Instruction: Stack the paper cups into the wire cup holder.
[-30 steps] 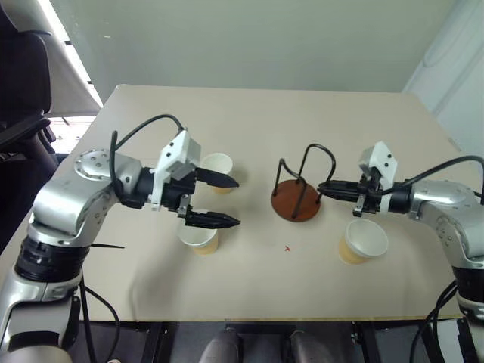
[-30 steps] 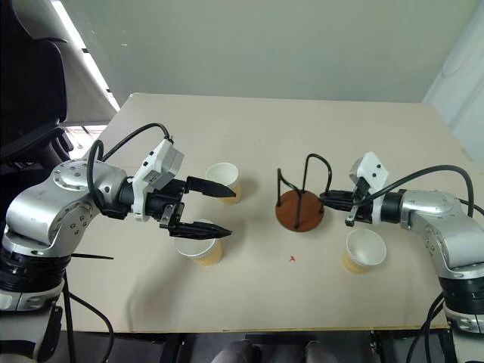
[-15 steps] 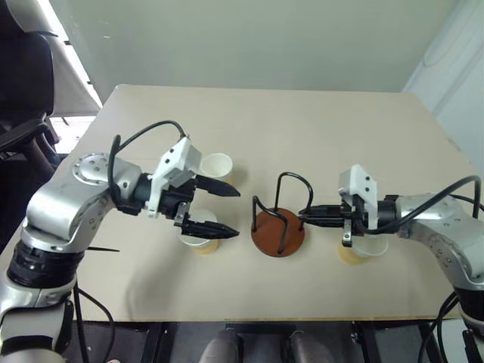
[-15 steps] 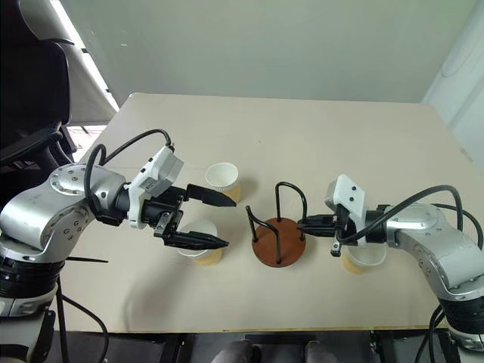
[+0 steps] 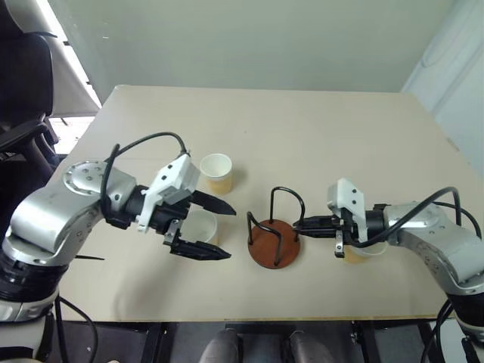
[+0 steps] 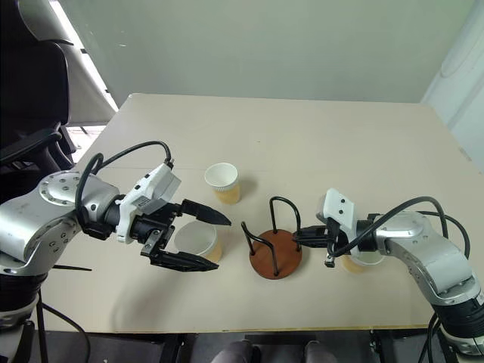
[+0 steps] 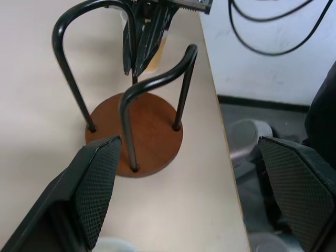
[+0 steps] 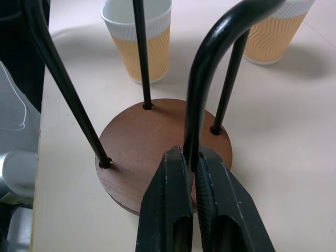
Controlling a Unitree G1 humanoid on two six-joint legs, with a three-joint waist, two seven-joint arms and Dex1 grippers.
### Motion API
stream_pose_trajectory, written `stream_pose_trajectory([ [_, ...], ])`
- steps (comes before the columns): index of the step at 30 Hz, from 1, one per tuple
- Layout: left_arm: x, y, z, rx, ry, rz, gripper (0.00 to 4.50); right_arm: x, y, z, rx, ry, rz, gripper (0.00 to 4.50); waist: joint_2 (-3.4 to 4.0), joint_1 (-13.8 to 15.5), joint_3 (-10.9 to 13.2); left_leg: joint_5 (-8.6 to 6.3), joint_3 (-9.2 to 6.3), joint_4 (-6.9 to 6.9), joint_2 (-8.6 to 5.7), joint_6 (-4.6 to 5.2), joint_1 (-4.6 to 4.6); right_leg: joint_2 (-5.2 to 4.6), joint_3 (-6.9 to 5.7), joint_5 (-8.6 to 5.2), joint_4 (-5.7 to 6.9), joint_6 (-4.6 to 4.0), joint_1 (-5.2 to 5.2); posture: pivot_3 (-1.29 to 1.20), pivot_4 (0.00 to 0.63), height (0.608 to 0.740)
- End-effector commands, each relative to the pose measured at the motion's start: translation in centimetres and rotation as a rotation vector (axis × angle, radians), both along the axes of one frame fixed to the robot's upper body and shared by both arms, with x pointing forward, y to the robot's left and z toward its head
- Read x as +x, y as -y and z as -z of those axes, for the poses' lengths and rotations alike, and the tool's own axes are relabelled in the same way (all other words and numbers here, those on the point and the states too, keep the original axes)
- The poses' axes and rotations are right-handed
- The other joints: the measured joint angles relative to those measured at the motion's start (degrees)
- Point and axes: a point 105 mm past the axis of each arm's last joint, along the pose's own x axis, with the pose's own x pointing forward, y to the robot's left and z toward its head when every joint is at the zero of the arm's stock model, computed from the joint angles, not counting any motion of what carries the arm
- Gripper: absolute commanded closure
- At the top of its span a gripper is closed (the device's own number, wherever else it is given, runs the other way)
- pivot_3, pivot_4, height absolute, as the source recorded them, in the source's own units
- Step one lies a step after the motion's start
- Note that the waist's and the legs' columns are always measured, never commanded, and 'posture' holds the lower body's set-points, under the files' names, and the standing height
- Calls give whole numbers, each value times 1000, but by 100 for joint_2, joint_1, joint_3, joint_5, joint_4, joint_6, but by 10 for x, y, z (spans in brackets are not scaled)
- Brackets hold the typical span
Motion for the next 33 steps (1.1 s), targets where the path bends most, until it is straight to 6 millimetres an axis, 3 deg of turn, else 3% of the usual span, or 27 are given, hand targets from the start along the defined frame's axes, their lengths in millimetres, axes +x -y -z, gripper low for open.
stream_pose_trajectory([
  [1,-1,1,-5,11,41,12,0,0,-2,-7,4,50,-30,4477,0,0,0,0,0,0,0,0,0,0,0,0,0,0,0,0,150,740],
  [8,-2,4,-4,6,37,17,0,-1,0,0,-35,57,-46,4477,0,-1,0,0,0,0,0,1,0,0,0,0,1,0,0,0,150,740],
  [12,-1,4,-5,4,40,13,0,1,1,4,-63,65,-49,3455,0,-1,0,0,0,0,0,1,-1,0,0,0,1,0,0,0,150,740],
  [22,1,6,-4,-6,42,5,0,5,-1,-2,-66,105,-26,18,0,-1,0,-1,0,0,0,1,0,0,0,0,2,0,0,0,150,740],
  [33,1,7,-2,-12,44,12,0,0,14,-29,-57,150,10,18,-2,-1,-1,-1,1,0,0,0,-1,0,0,0,1,0,1,0,150,740],
])
